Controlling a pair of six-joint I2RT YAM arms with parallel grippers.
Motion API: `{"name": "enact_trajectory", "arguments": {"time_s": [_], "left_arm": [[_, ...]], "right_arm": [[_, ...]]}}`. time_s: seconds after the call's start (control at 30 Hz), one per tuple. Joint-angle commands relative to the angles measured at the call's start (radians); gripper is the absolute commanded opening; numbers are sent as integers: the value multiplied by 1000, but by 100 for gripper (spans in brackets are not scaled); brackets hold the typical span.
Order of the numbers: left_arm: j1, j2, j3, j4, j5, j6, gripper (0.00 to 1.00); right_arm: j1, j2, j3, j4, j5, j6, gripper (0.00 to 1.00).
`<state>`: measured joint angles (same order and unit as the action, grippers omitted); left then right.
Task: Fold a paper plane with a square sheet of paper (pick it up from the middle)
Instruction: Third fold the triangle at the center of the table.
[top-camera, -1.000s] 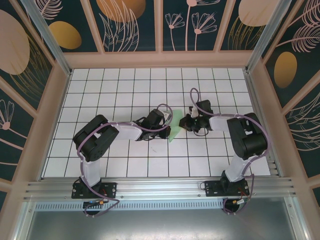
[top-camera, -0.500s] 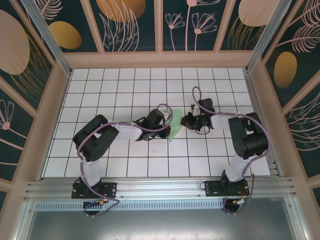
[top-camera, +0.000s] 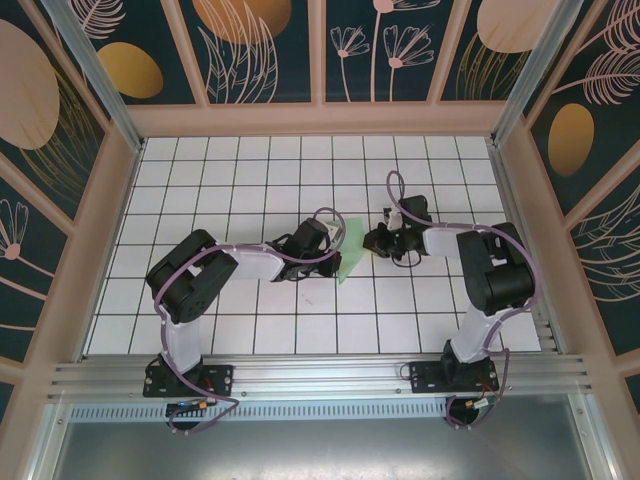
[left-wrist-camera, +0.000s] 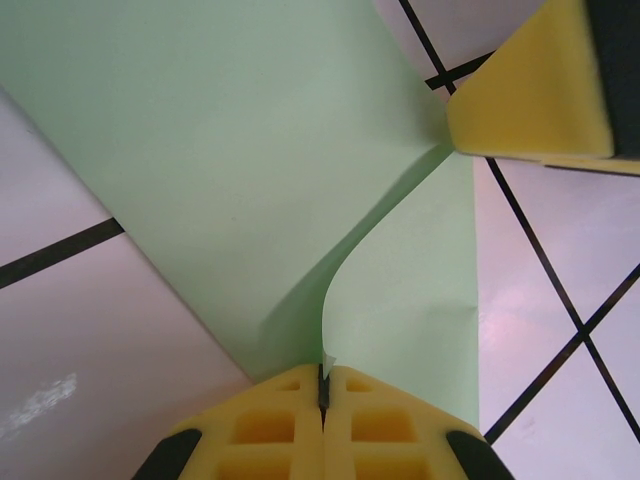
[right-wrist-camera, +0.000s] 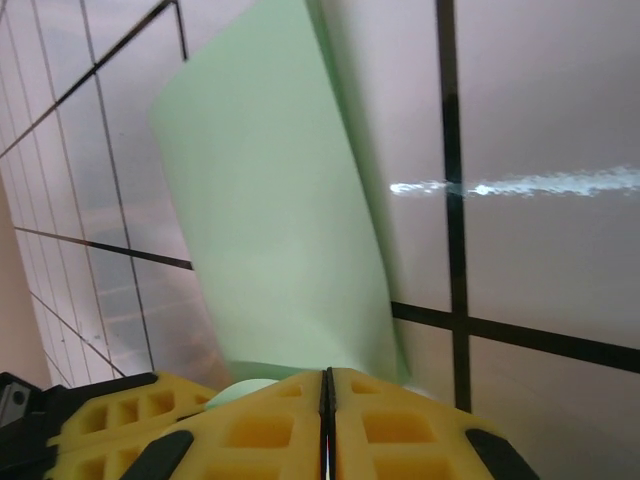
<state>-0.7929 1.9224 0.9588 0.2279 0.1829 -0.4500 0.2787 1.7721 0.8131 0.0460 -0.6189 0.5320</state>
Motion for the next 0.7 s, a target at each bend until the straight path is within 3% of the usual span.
{"name": "enact_trajectory", "arguments": {"time_s": [0.0, 0.17, 0.4, 0.67], "left_arm": [[6, 13, -16, -82, -31, -7, 0], [4, 11, -19, -88, -33, -7, 0], [5, 7, -21, -88, -42, -18, 0], [5, 9, -11, -98, -57, -12, 0]], "right_arm": [[3, 43, 13, -3, 25, -18, 12], [3, 40, 31, -22, 34, -24, 12], [15, -126, 10, -69, 29, -25, 12], [109, -167, -126, 65, -12, 94, 11]]}}
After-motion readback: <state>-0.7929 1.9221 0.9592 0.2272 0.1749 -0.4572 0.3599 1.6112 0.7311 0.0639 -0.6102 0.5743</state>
